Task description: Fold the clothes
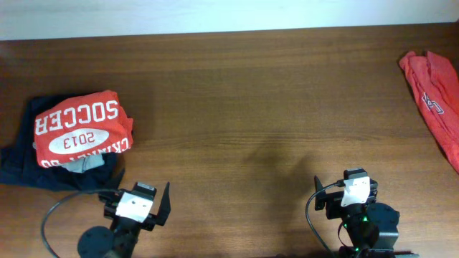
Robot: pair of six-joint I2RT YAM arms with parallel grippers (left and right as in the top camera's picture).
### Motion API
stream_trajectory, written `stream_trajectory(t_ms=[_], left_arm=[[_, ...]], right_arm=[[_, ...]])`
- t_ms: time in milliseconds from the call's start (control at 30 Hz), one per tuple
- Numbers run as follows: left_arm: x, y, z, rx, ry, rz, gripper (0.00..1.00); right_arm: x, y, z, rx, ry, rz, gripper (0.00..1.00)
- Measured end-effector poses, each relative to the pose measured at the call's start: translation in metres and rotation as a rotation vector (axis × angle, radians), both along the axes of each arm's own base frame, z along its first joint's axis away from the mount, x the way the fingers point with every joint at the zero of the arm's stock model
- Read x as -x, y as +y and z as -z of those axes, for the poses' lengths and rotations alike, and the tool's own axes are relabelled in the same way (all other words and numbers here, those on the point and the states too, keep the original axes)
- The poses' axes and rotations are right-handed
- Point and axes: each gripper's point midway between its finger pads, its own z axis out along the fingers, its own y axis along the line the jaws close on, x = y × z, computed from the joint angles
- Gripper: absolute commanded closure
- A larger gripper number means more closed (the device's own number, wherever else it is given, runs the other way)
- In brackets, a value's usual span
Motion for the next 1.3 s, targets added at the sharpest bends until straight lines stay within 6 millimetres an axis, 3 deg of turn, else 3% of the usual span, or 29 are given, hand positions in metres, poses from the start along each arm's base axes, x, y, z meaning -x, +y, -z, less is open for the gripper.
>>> stream_trajectory(t_ms=[300, 1300], left_arm=[[-0.02, -0.005, 0.061, 0.008, 0.011, 0.022, 0.01], [-0.021, -0.006, 0.058, 0.01, -0.003, 0.029, 0.01]], right_arm=[[0.0, 0.0, 0.0, 0.0, 0.0, 0.0, 0.01], [0.0, 0.0, 0.0, -0.001, 0.0, 0.0, 0.01]])
